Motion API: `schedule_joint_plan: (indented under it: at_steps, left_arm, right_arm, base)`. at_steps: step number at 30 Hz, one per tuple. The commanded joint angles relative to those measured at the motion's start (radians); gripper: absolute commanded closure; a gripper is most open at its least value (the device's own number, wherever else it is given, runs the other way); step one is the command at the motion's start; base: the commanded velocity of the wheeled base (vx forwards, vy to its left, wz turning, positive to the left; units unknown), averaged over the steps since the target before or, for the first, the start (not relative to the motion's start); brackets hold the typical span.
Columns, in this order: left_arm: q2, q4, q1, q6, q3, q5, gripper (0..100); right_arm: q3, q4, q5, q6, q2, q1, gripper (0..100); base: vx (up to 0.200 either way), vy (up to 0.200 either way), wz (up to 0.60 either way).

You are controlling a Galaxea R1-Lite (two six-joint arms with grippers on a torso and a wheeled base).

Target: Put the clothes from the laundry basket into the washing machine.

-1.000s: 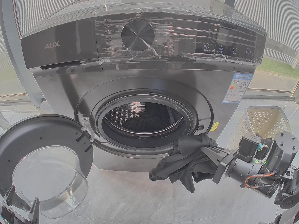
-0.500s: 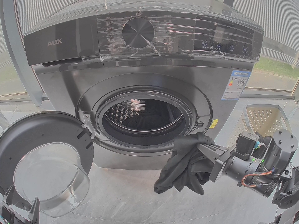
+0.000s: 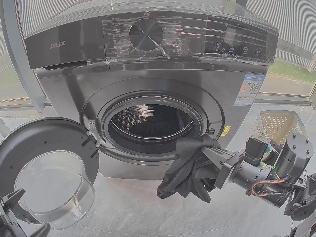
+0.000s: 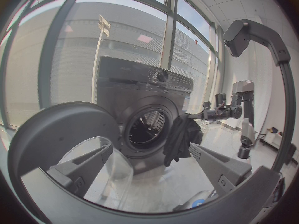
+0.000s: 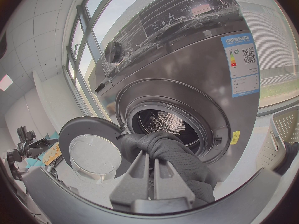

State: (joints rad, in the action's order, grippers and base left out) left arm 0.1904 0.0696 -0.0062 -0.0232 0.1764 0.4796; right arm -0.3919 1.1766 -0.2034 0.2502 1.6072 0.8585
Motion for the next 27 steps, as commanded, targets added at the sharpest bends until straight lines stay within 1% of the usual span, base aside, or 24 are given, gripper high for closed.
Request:
schedule_joint_plan:
  at_steps: [1, 3, 4, 5, 7, 10, 11, 12, 13, 14, 17, 19, 21, 22, 23, 25, 27]
  left_arm:
    - [0.504, 0.157, -0.052, 0.034, 0.083, 0.243, 0]
    - [0.609, 0.236, -0.117, 0.028, 0.083, 0.234, 0]
    - [0.656, 0.274, -0.152, 0.025, 0.083, 0.220, 0]
    - [0.682, 0.296, -0.169, 0.023, 0.083, 0.206, 0]
    - [0.776, 0.366, -0.230, 0.019, 0.083, 0.140, 0]
    - [0.897, 0.463, -0.324, 0.011, 0.080, 0.050, 0]
    - [0.929, 0.490, -0.345, 0.008, 0.078, 0.025, 0]
    - [0.929, 0.490, -0.345, 0.008, 0.078, 0.025, 0]
    - [0.982, 0.539, -0.368, 0.000, 0.081, -0.009, 0]
    - [1.034, 0.585, -0.377, 0.000, 0.083, -0.029, 0]
    - [1.127, 0.661, -0.380, 0.000, 0.087, -0.039, 0]
    - [1.209, 0.717, -0.394, 0.000, 0.089, -0.045, 0]
    - [1.222, 0.727, -0.397, 0.000, 0.089, -0.049, 0]
    - [1.291, 0.774, -0.408, 0.002, 0.089, -0.061, 0]
    - [1.324, 0.799, -0.419, 0.002, 0.091, -0.067, 0]
    - [1.365, 0.826, -0.428, 0.002, 0.094, -0.070, 0]
    - [1.419, 0.858, -0.431, 0.008, 0.098, -0.070, 0]
  right_arm:
    - [-0.061, 0.041, 0.002, 0.031, 0.069, 0.007, 100]
    - [-0.076, 0.041, 0.001, 0.031, 0.082, 0.004, 100]
    - [-0.082, 0.041, 0.002, 0.031, 0.089, 0.004, 100]
    - [-0.087, 0.043, 0.002, 0.031, 0.095, 0.004, 100]
    - [-0.120, 0.044, 0.007, 0.032, 0.132, 0.001, 100]
    - [-0.185, 0.046, 0.027, 0.032, 0.186, -0.030, 100]
    - [-0.202, 0.044, 0.033, 0.032, 0.189, -0.038, 100]
    - [-0.202, 0.044, 0.033, 0.032, 0.189, -0.038, 100]
    - [-0.223, 0.041, 0.042, 0.032, 0.191, -0.042, 100]
    - [-0.235, 0.034, 0.044, 0.031, 0.188, -0.041, 100]
    - [-0.234, 0.034, 0.044, 0.031, 0.184, -0.041, 100]
    - [-0.226, 0.037, 0.044, 0.031, 0.184, -0.039, 100]
    - [-0.226, 0.038, 0.044, 0.031, 0.184, -0.039, 100]
    - [-0.228, 0.041, 0.044, 0.032, 0.183, -0.038, 100]
    - [-0.229, 0.041, 0.044, 0.032, 0.181, -0.036, 100]
    - [-0.228, 0.041, 0.044, 0.031, 0.180, -0.035, 100]
    - [-0.226, 0.041, 0.042, 0.031, 0.178, -0.032, 100]
  base:
    - [0.000, 0.000, 0.00]
    - [0.000, 0.000, 0.00]
    - [0.000, 0.000, 0.00]
    - [0.000, 0.000, 0.00]
    - [0.000, 0.000, 0.00]
    - [0.000, 0.000, 0.00]
    - [0.000, 0.000, 0.00]
    - [0.000, 0.000, 0.00]
    - [0.000, 0.000, 0.00]
    - [0.000, 0.000, 0.00]
    - [0.000, 0.000, 0.00]
    - [0.000, 0.000, 0.00]
    - [0.000, 0.000, 0.00]
    - [0.000, 0.000, 0.00]
    - [0.000, 0.000, 0.00]
    - [0.000, 0.000, 0.00]
    - [0.000, 0.000, 0.00]
